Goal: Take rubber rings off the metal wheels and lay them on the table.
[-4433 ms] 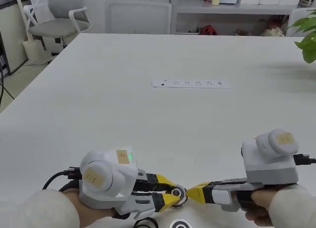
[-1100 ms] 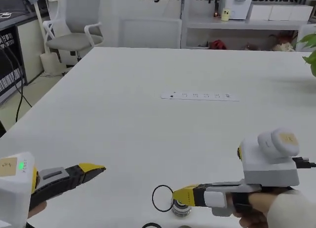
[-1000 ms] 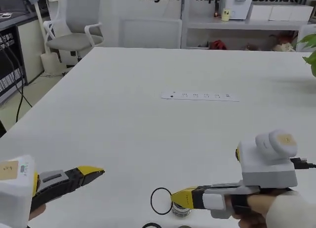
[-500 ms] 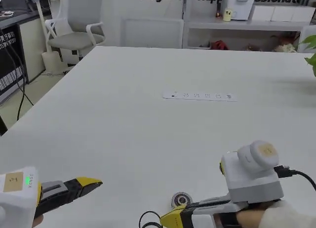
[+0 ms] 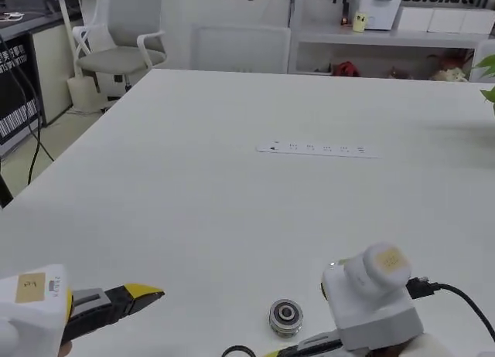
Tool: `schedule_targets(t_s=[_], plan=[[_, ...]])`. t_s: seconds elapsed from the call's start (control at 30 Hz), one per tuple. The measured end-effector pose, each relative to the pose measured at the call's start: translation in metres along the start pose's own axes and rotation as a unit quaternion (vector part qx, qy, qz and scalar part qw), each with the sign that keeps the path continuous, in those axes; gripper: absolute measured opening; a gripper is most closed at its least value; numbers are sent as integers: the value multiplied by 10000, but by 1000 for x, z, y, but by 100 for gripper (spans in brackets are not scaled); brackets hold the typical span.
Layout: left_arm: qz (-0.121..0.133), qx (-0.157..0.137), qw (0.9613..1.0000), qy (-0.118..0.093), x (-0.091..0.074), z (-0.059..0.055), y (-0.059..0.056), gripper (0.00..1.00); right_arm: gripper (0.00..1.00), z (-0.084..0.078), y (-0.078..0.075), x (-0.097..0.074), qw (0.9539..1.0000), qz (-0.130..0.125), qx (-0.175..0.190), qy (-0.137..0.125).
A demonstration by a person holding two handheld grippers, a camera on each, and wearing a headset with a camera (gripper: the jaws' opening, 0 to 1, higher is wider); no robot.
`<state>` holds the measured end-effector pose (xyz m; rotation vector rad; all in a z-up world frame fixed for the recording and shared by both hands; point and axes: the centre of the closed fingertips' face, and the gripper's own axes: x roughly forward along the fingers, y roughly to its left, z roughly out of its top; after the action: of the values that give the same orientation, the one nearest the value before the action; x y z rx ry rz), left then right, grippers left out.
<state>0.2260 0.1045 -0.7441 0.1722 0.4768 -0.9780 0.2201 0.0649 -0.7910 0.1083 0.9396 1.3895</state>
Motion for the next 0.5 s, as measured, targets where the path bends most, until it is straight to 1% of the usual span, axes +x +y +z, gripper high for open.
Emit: schedule_targets(t_s=[0.17,0.5], plan=[[8,-31,10000,15,0,-1,0,93,0,2,-5,0,9998,-137,-106,-45],[15,-53,10000,0,1,-2,3,92,0,7,-16,-4,9990,-376,-142,-176]])
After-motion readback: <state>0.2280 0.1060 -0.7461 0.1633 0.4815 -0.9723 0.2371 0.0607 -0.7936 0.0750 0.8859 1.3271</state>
